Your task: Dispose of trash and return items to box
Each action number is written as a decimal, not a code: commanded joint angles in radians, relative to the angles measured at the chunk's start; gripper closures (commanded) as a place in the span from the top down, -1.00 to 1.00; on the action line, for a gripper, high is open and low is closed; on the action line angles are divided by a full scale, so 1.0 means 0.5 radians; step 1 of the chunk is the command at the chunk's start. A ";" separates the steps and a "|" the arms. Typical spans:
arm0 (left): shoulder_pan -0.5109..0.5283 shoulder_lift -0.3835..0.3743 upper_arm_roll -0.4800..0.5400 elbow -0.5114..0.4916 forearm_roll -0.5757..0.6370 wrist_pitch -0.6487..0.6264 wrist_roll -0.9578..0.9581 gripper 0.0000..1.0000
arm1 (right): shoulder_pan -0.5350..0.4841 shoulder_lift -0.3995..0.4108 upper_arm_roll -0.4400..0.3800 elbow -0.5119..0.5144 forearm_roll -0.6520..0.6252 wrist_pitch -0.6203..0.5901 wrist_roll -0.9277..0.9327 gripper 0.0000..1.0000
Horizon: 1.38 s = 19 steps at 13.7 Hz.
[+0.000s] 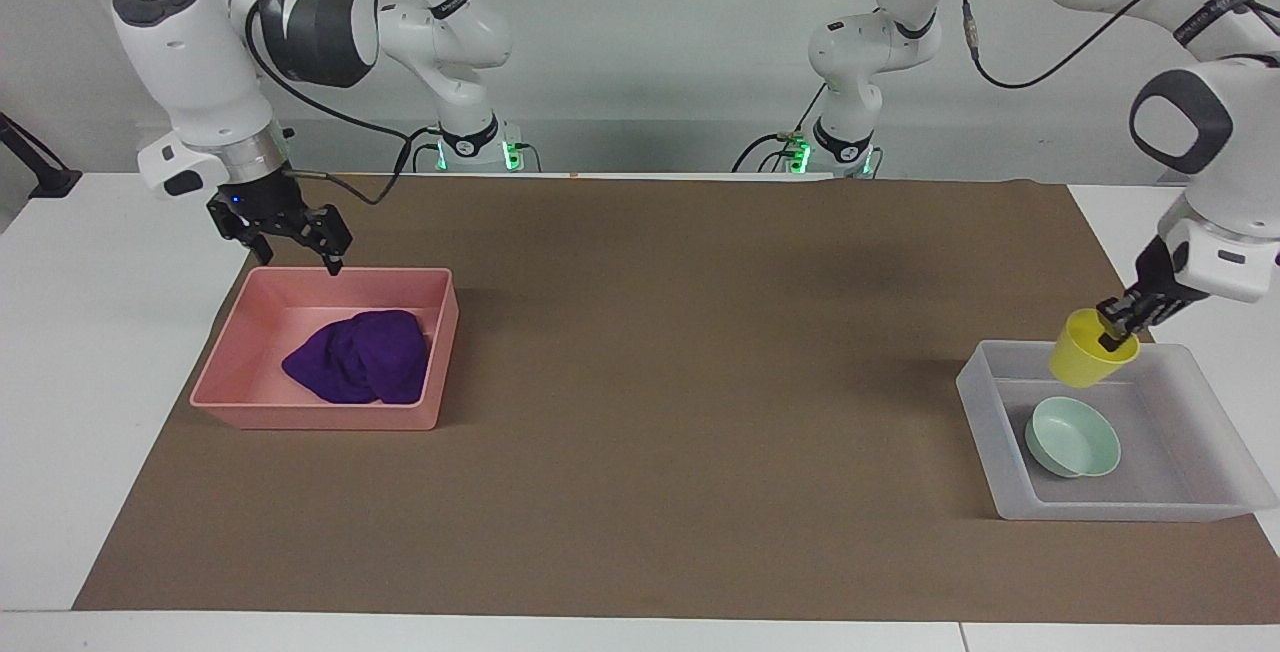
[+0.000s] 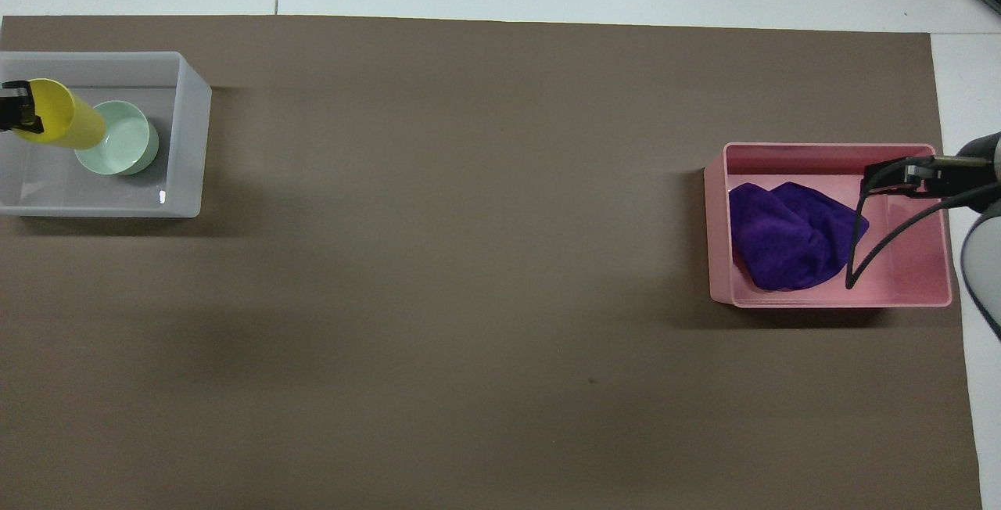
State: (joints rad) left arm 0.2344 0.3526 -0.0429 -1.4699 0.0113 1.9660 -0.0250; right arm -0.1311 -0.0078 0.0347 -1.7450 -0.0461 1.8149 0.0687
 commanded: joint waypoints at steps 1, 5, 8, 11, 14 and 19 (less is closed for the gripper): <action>0.028 0.221 -0.025 0.099 0.005 0.105 0.050 -1.00 | -0.005 0.049 0.017 0.210 0.012 -0.181 0.001 1.00; 0.037 0.332 -0.025 0.059 0.017 0.240 0.047 -1.00 | -0.005 0.025 0.023 0.256 0.031 -0.298 0.001 1.00; 0.041 0.365 -0.025 0.047 0.020 0.262 0.053 -0.97 | -0.005 0.016 0.029 0.253 0.043 -0.304 0.001 1.00; 0.013 0.369 -0.025 0.050 0.017 0.262 0.053 1.00 | -0.008 0.013 0.029 0.250 0.043 -0.316 0.001 1.00; 0.016 0.250 -0.022 0.068 0.033 0.201 0.059 1.00 | -0.008 0.013 0.029 0.247 0.043 -0.320 0.001 1.00; -0.070 -0.097 -0.043 0.062 0.027 -0.151 0.029 1.00 | 0.005 -0.024 0.032 0.177 0.043 -0.298 0.108 1.00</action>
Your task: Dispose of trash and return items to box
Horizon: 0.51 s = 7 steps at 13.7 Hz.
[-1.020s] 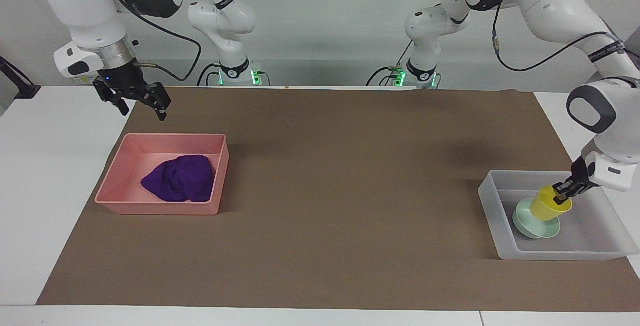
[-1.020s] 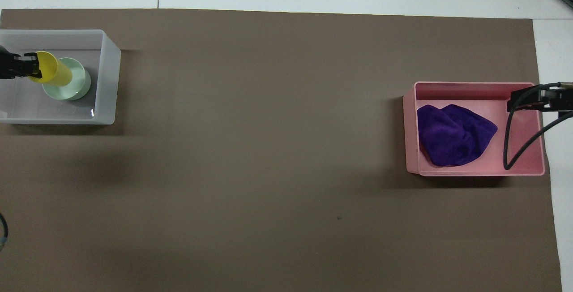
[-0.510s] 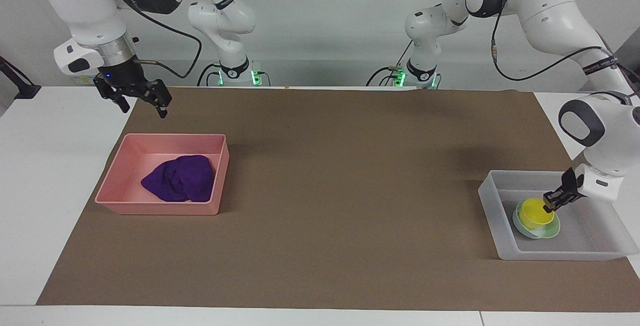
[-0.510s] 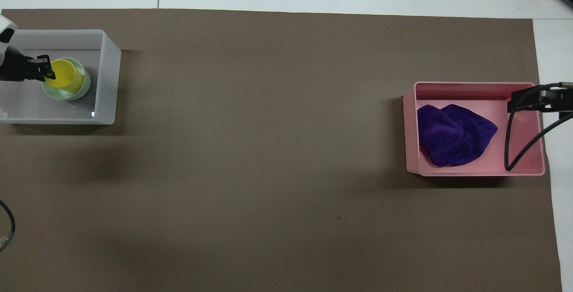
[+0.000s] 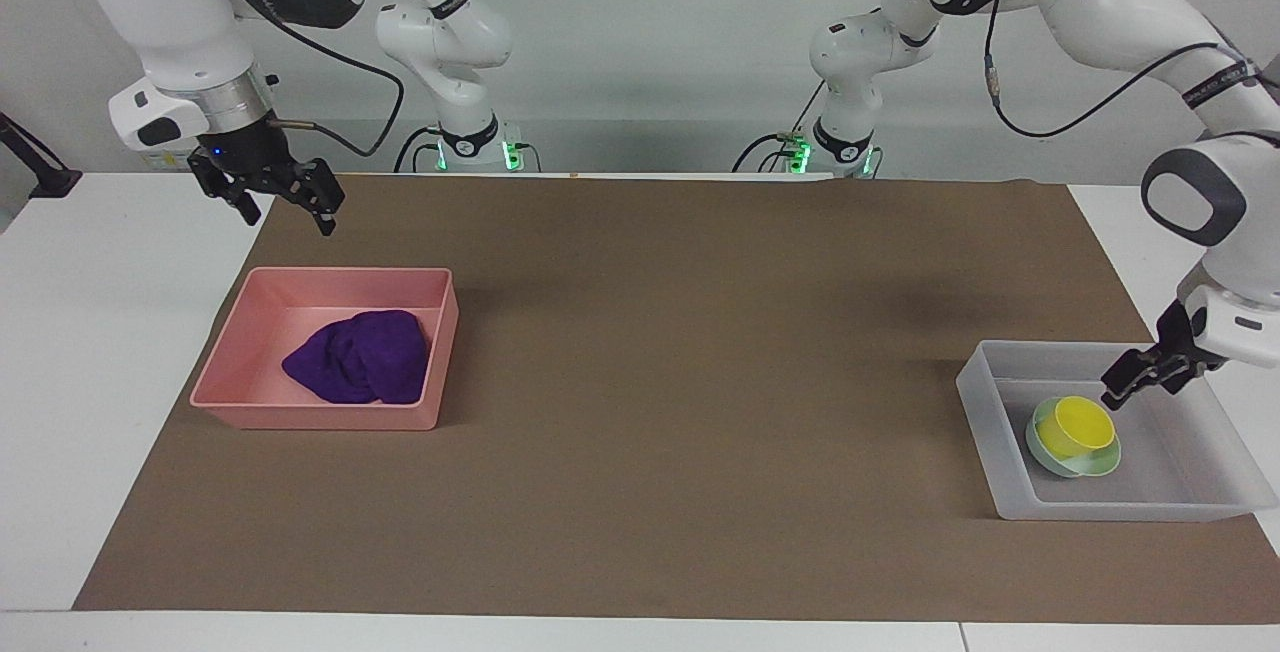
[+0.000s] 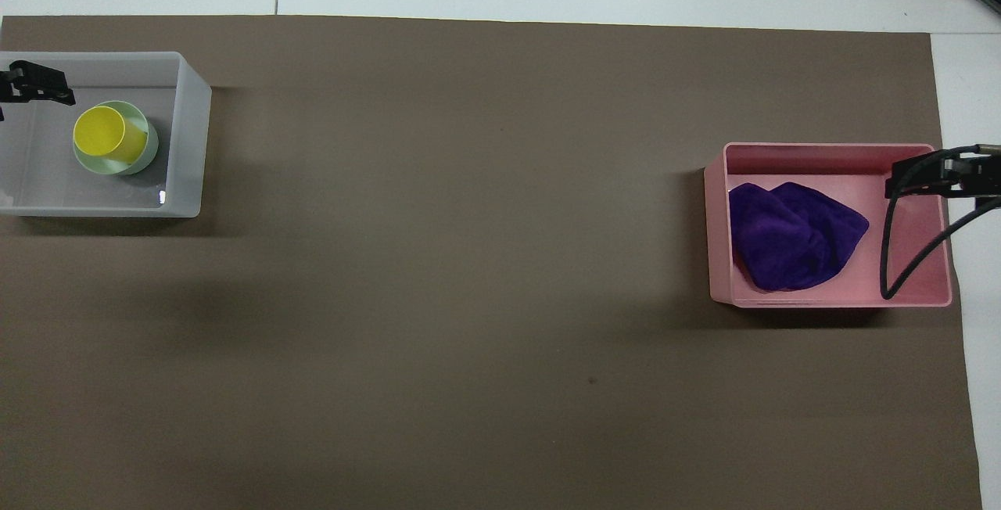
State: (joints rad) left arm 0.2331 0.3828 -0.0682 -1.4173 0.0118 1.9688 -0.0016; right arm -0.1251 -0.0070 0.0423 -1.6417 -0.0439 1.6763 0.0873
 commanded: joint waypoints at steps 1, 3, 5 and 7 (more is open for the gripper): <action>-0.131 -0.252 0.008 -0.046 0.026 -0.301 -0.046 1.00 | -0.008 -0.029 0.014 -0.036 0.039 -0.024 0.077 1.00; -0.232 -0.400 0.004 -0.065 0.026 -0.577 -0.156 1.00 | -0.011 -0.029 0.017 -0.033 0.039 -0.021 0.068 1.00; -0.337 -0.517 0.011 -0.095 0.026 -0.728 -0.168 1.00 | -0.011 -0.029 0.014 -0.033 0.039 -0.015 0.071 1.00; -0.389 -0.630 0.011 -0.092 0.010 -0.915 -0.171 1.00 | -0.008 -0.029 0.017 -0.033 0.039 -0.018 0.071 1.00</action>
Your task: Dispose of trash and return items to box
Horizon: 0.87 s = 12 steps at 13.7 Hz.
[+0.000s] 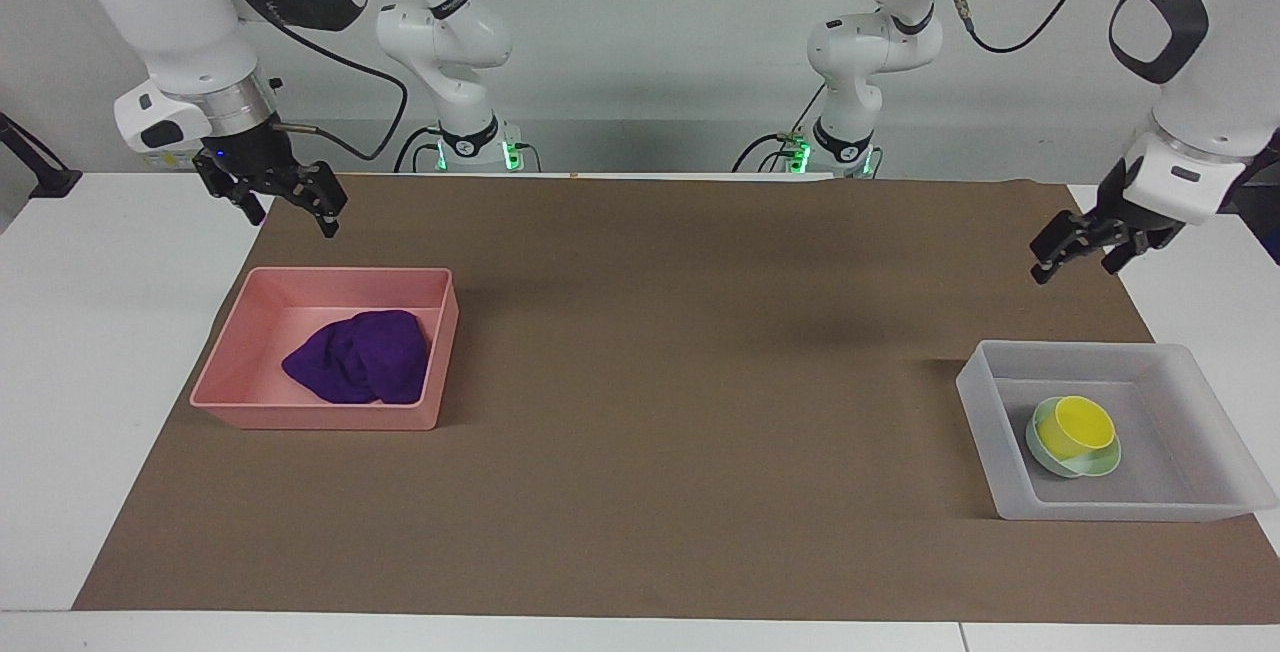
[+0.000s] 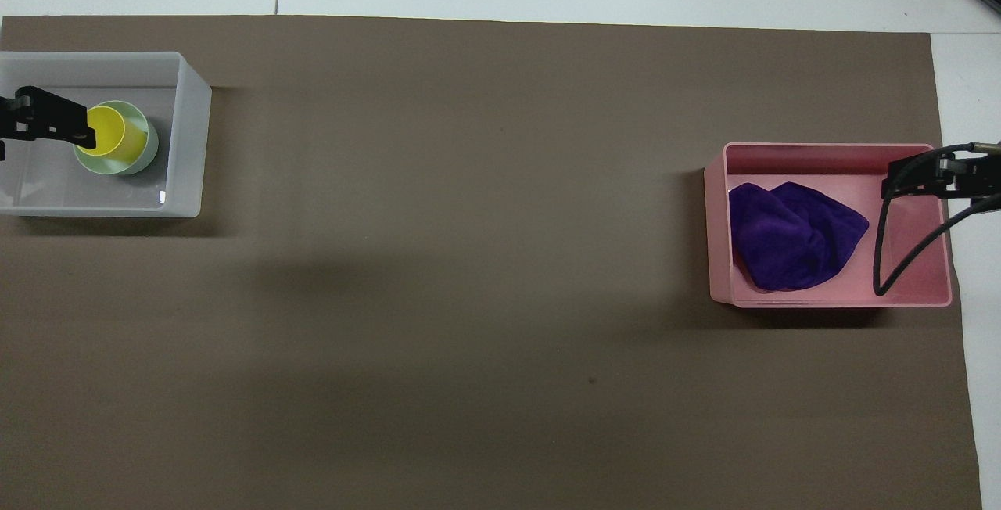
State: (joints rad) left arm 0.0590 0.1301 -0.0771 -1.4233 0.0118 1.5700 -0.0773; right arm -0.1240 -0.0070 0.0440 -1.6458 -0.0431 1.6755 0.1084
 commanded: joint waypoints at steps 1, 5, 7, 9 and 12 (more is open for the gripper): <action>-0.075 -0.128 0.019 -0.071 0.034 -0.173 -0.060 1.00 | -0.007 -0.029 0.013 -0.025 0.037 -0.022 0.035 1.00; -0.329 -0.343 0.221 -0.224 -0.048 -0.182 -0.085 1.00 | 0.079 -0.026 0.047 -0.006 0.013 -0.041 0.132 1.00; -0.333 -0.364 0.228 -0.234 -0.045 -0.216 -0.066 1.00 | 0.122 -0.023 0.047 0.006 0.012 -0.062 0.206 1.00; -0.314 -0.319 0.231 -0.161 -0.036 -0.357 -0.036 1.00 | 0.147 -0.029 0.047 -0.009 0.016 -0.074 0.252 1.00; -0.314 -0.279 0.234 -0.126 -0.045 -0.370 -0.029 1.00 | 0.138 -0.029 0.044 -0.009 0.040 -0.068 0.234 1.00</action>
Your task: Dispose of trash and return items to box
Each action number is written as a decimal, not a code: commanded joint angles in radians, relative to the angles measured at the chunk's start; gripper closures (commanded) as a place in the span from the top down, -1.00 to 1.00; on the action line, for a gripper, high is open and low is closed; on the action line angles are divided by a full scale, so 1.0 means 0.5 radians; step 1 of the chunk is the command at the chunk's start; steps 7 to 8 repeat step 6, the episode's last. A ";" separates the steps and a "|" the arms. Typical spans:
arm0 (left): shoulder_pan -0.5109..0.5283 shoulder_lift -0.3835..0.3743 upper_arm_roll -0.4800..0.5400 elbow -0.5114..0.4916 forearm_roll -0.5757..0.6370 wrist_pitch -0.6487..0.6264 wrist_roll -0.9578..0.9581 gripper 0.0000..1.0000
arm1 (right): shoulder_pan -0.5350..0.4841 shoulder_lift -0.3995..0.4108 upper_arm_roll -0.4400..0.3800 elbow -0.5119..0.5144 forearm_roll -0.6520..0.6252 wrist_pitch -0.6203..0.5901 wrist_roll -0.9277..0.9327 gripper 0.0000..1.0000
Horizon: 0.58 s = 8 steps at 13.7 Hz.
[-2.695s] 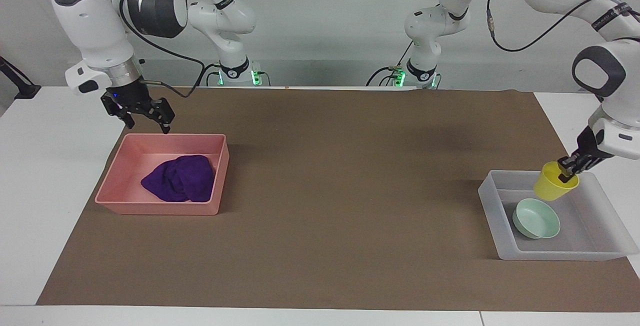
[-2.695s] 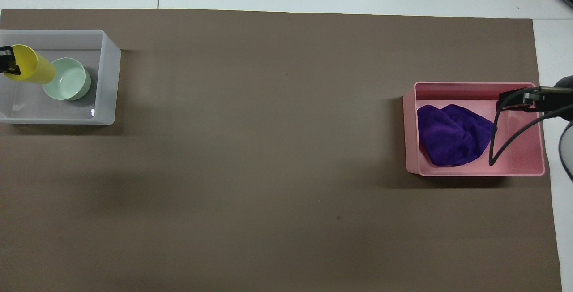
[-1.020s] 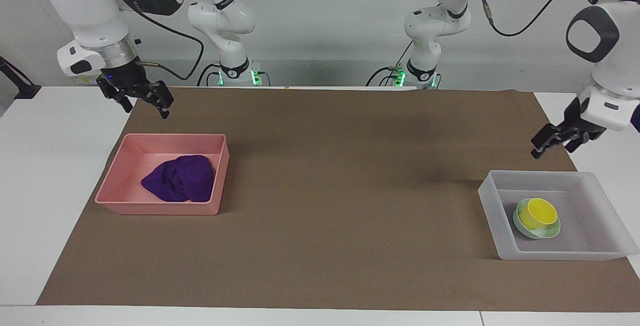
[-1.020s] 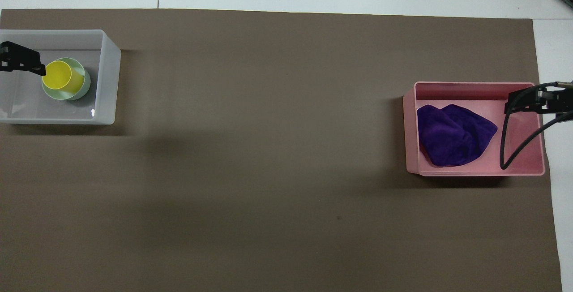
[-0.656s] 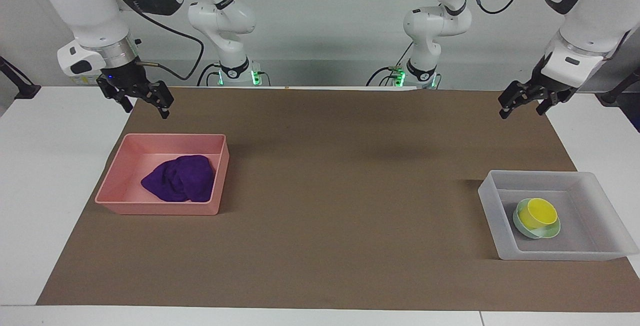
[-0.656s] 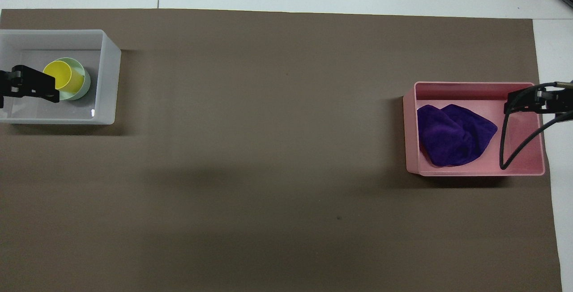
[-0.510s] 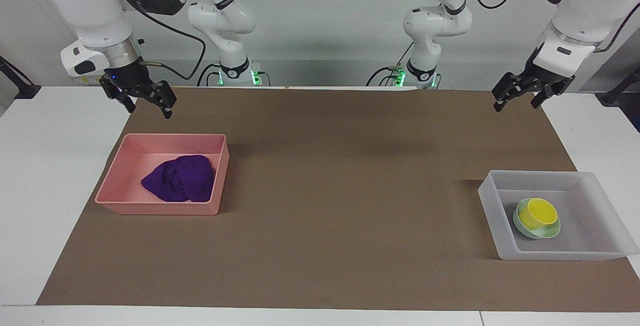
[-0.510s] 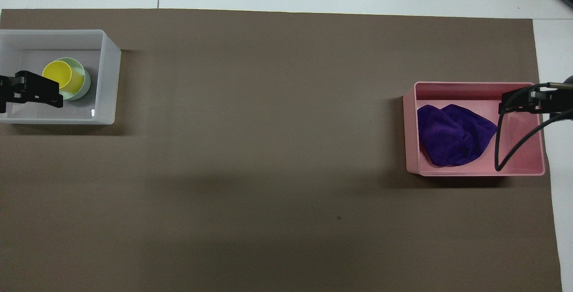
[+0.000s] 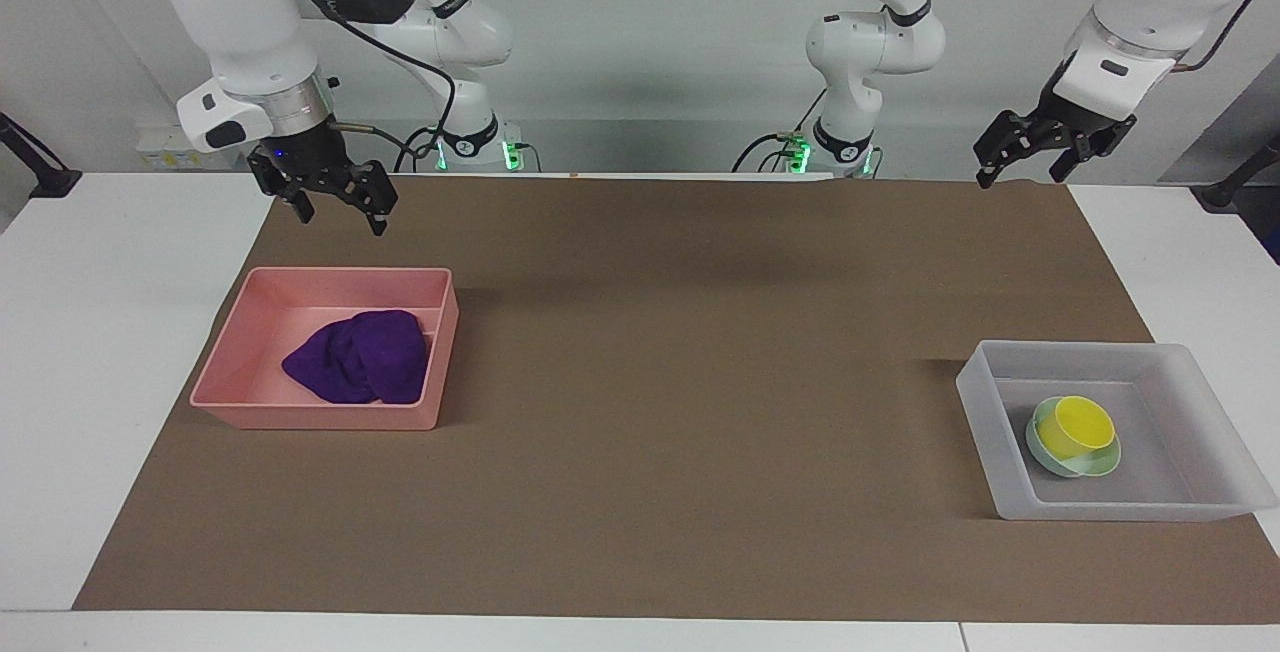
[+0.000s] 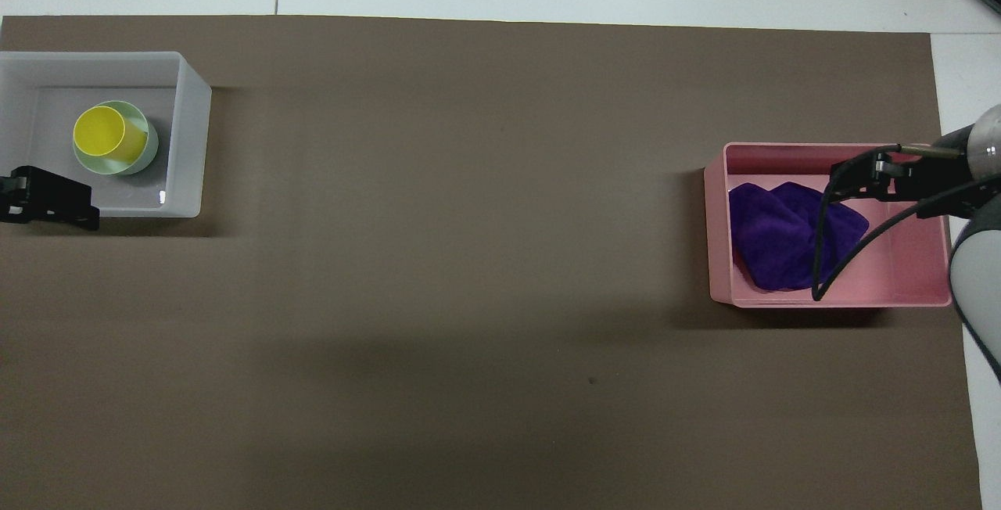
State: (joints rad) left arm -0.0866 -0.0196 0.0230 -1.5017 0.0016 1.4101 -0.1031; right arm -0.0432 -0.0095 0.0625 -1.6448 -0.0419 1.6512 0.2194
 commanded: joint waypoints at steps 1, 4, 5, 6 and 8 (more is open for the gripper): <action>-0.023 0.024 0.034 0.025 -0.022 -0.053 0.019 1.00 | -0.024 -0.024 0.007 -0.011 0.035 -0.020 0.012 1.00; -0.017 0.027 0.031 0.018 -0.025 -0.062 0.001 1.00 | -0.030 -0.024 0.007 -0.011 0.038 -0.023 0.012 1.00; -0.017 0.033 0.031 0.018 -0.025 -0.068 0.001 1.00 | -0.036 -0.024 0.007 -0.011 0.038 -0.023 0.015 1.00; -0.014 0.039 0.031 0.018 -0.022 -0.071 0.019 1.00 | -0.039 -0.024 0.007 -0.011 0.038 -0.023 0.012 1.00; -0.014 0.039 0.031 0.018 -0.022 -0.071 0.019 1.00 | -0.039 -0.024 0.007 -0.011 0.038 -0.023 0.012 1.00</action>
